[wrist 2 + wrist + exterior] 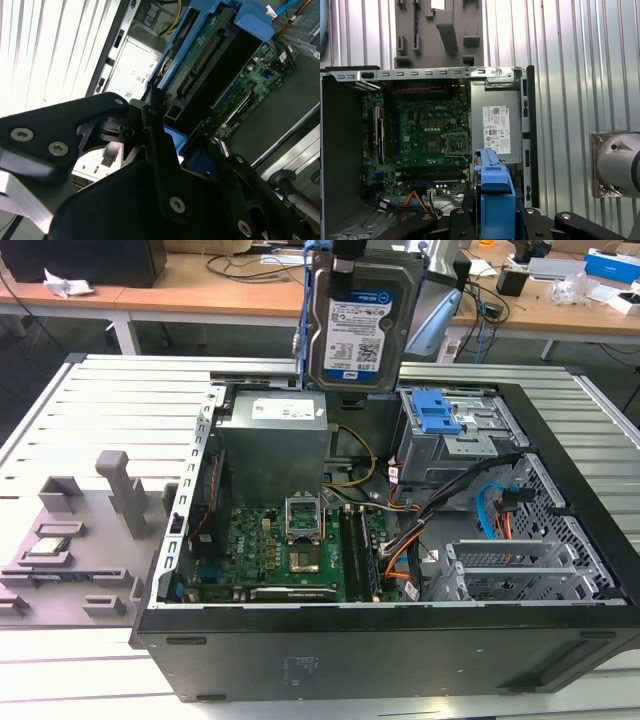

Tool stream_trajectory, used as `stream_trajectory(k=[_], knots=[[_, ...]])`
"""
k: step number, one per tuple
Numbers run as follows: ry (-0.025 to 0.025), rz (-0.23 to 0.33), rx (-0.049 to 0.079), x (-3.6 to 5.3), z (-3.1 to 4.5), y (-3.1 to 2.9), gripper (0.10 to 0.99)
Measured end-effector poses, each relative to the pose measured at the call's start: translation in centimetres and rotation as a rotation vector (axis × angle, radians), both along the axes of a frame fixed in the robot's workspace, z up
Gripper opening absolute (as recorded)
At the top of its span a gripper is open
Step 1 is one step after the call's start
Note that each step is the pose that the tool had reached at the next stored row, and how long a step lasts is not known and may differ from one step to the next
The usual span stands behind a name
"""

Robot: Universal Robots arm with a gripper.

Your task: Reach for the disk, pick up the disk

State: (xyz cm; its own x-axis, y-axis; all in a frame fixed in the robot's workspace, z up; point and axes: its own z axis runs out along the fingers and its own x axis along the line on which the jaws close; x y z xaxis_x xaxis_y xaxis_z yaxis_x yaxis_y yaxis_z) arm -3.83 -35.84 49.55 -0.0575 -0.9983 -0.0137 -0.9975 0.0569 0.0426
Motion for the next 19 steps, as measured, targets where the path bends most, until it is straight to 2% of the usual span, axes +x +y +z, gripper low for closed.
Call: stream_trajectory(k=[1,8,10,15,17,19], knots=[[0.0001,0.0,0.0,0.51,0.0,0.0,0.369],[0.0003,0.0,0.0,2.36,-0.01,0.0,0.369],[0.0005,0.0,0.0,3.61,-0.02,0.0,0.369],[0.0008,0.0,-0.001,5.09,-0.03,0.0,0.369],[0.0011,0.0,-0.001,6.18,-0.04,0.0,0.369],[0.0011,0.0,-0.001,6.59,-0.04,0.0,0.369]])
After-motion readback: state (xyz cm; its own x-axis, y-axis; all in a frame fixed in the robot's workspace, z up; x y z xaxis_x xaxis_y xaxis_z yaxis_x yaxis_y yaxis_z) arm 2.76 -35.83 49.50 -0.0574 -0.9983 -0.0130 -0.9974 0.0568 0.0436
